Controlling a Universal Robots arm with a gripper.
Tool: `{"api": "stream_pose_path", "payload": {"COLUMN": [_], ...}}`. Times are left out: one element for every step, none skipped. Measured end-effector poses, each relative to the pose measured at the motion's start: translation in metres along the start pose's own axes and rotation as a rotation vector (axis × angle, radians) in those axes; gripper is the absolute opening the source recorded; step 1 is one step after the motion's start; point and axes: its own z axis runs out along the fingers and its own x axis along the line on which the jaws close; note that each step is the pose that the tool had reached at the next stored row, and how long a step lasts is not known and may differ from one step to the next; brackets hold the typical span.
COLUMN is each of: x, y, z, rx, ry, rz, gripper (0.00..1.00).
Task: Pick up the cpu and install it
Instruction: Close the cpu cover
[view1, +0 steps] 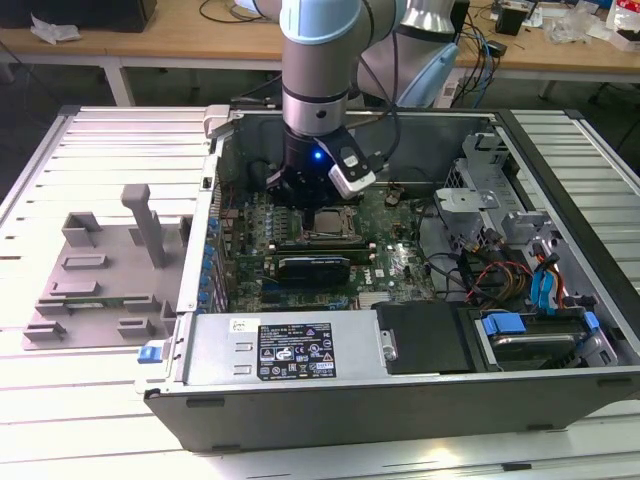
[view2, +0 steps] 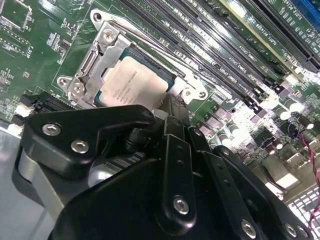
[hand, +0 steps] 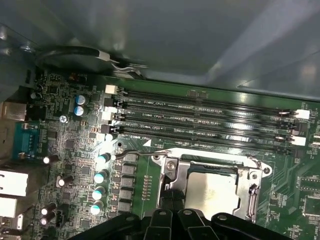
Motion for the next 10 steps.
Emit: {"api": "stream_pose_path", "payload": {"x": [0.0, 0.0, 0.0, 0.0, 0.0, -0.0001, -0.0004, -0.0008, -0.0011, -0.0012], "y": [0.0, 0.0, 0.0, 0.0, 0.0, 0.0, 0.0, -0.0001, -0.0001, -0.0003], "z": [0.0002, 0.0002, 0.0002, 0.0003, 0.0003, 0.0004, 0.0004, 0.0005, 0.0005, 0.0005], "rx": [0.0001, 0.0001, 0.0001, 0.0, -0.0001, -0.0001, -0.0002, -0.0002, -0.0001, -0.0001], "ry": [0.0001, 0.0001, 0.0001, 0.0, 0.0, 0.0, -0.0001, -0.0001, -0.0001, -0.0001], "rz": [0.0, 0.0, 0.0, 0.0, 0.0, 0.0, 0.0, 0.0, 0.0, 0.0], "gripper": [0.11, 0.11, 0.11, 0.11, 0.11, 0.11, 0.11, 0.11, 0.11, 0.11]}}
